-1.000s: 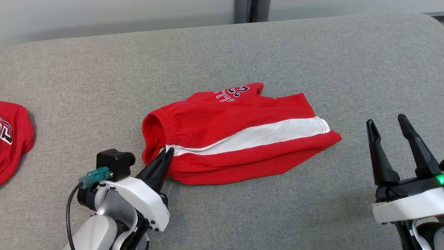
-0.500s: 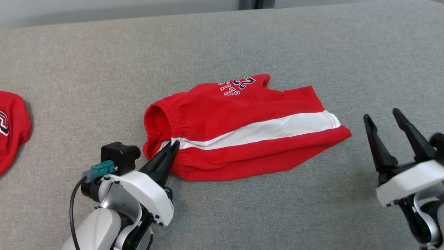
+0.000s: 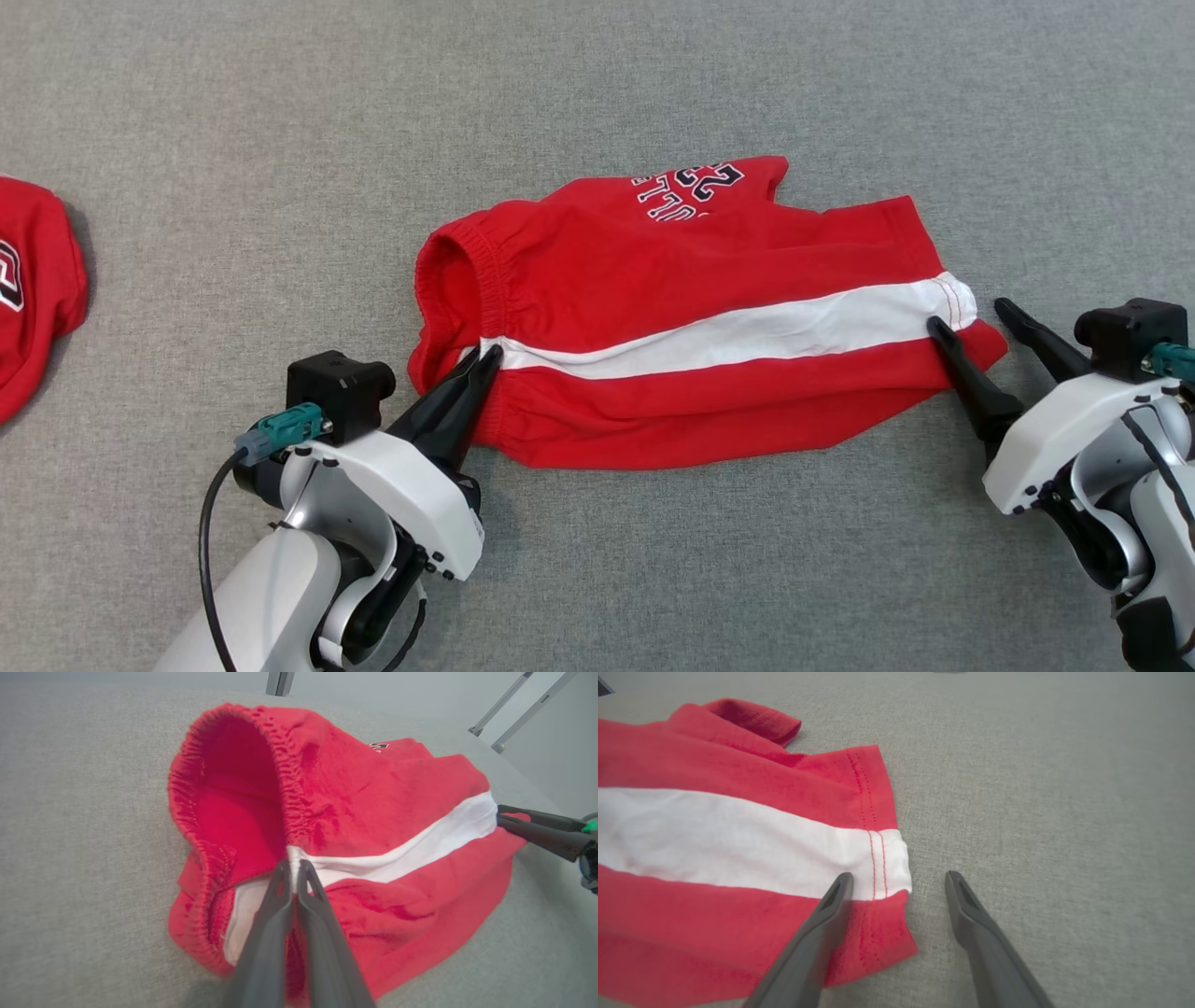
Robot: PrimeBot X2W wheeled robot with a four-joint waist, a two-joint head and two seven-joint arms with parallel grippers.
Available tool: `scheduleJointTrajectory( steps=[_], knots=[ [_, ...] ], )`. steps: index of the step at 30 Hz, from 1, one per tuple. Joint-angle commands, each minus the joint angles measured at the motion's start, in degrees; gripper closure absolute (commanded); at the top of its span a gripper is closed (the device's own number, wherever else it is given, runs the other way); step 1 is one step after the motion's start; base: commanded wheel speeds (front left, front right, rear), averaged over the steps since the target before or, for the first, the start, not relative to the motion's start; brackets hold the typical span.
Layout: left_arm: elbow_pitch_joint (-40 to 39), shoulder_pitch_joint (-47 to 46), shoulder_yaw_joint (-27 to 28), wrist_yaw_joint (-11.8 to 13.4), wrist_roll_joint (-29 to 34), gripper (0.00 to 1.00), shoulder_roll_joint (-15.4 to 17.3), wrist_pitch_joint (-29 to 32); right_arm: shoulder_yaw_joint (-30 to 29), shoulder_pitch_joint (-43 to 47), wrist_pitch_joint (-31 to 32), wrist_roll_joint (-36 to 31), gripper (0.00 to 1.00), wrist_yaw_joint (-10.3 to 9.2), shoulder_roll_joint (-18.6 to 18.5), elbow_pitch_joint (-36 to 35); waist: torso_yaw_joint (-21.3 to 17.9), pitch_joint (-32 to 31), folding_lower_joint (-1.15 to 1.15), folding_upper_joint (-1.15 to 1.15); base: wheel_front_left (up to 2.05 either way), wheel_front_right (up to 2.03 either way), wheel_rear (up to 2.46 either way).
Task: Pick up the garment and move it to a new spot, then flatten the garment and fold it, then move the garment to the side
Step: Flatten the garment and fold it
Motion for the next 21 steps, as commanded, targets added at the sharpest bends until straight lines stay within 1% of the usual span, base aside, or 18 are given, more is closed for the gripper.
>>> scheduleJointTrajectory(
  steps=[1,2,3,6,9,15,21],
  knots=[
    [0.2,-1.1,0.1,-0.4,0.5,1.0,0.1,-0.4,0.4,-0.9,-0.5,0.7,0.4,0.0,-0.4,0.7,0.2,0.2,0.0,0.0,0.0,0.0,0.0],
    [0.2,-1.2,0.0,-0.4,0.5,1.0,0.1,-0.5,1.2,-1.5,-0.6,1.2,0.63,-0.01,-0.7,1.4,0.2,0.3,0.0,0.0,0.0,0.0,0.0],
    [0.3,-1.2,0.0,-0.4,0.5,1.0,0.1,-0.6,2.0,-1.9,-0.7,1.7,1.0,-0.01,-1.0,2.0,0.3,0.4,0.0,0.0,0.0,0.0,0.0],
    [0.3,-1.5,0.0,-0.5,0.6,1.0,0.2,-0.9,3.4,-3.0,-1.8,3.0,1.0,-0.01,-1.6,2.8,0.4,0.6,0.0,0.0,0.0,0.0,0.0],
    [-1.3,-2.1,0.6,-0.2,1.1,1.0,0.7,-2.0,2.3,-4.2,-5.8,2.8,1.0,-0.01,-2.1,1.7,0.2,0.2,0.0,0.0,0.0,0.0,0.0],
    [-6.4,-3.7,2.2,1.2,3.0,1.0,3.1,-2.2,-3.7,-4.0,-11.6,-0.2,1.0,-0.01,-0.2,-3.2,-0.5,-2.0,0.0,0.0,0.0,0.0,0.0],
    [-12.9,-6.9,4.7,2.2,4.0,1.0,5.6,-1.4,-10.1,-4.4,-13.9,-3.7,1.0,-0.01,3.0,-12.6,-1.2,-4.8,0.0,0.0,0.0,0.0,0.0]
  ],
)
